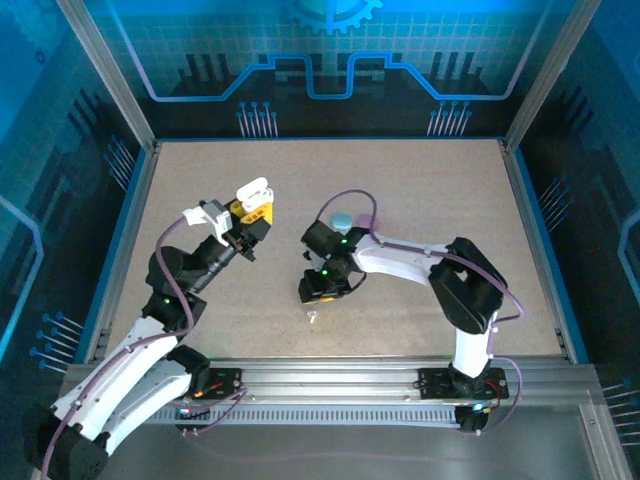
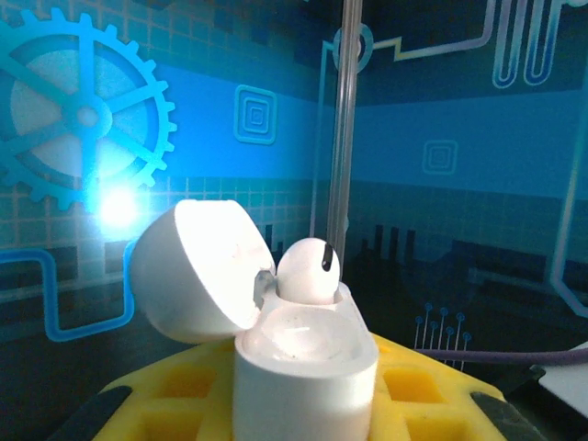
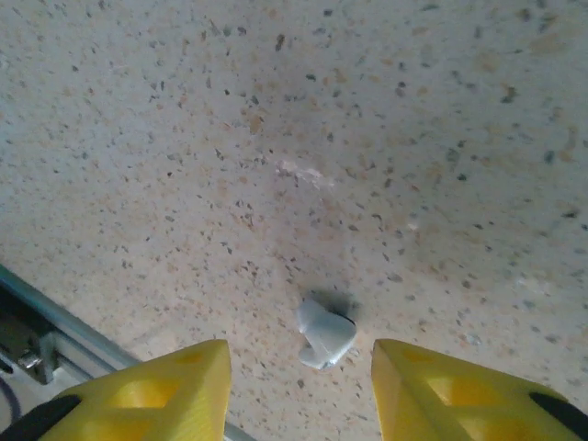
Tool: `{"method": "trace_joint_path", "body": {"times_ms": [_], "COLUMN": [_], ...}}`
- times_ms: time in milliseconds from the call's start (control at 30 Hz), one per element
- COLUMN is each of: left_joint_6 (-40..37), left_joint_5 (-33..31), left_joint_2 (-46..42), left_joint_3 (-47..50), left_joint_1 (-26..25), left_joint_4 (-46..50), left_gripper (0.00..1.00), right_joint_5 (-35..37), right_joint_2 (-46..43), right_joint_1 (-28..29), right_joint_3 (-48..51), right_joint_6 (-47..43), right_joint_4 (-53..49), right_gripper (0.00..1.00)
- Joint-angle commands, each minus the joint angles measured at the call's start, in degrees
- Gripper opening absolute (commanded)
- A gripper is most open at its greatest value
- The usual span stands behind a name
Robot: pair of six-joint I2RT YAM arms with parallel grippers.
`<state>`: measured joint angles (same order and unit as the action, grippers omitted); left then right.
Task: Insert wireless bluetooth earbuds into charging case
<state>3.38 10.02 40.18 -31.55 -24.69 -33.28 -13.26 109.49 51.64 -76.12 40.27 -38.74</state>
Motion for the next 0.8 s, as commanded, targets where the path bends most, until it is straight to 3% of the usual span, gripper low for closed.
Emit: {"method": "trace_joint_path", "body": {"times_ms": [0, 167, 767], "left_joint_6": [-2.32, -2.5, -2.06], "left_joint_5": [-1.49, -0.95, -0.44], "left_joint_2": [-0.99, -0.74, 1.2], "left_joint_3": [-0.44, -0.62, -1.64], "left_joint_1": [0.51, 0.5, 0.46], "left_joint_4": [2.32, 2.45, 2.18], "left_gripper": [0.21, 0.22, 0.22], "right_joint_5": [4.4, 6.75, 3.03], "right_joint_2": [2.92, 4.41, 3.36], "right_joint_1": [1.88, 2.75, 0.74], "right_joint_3": [-3.64, -4.5, 1.38], "right_joint_6": [-0.35, -0.37, -0.95], "right_joint_4": [-8.11, -11.79, -7.88], "right_gripper": [0.45, 0.43, 0.31]}}
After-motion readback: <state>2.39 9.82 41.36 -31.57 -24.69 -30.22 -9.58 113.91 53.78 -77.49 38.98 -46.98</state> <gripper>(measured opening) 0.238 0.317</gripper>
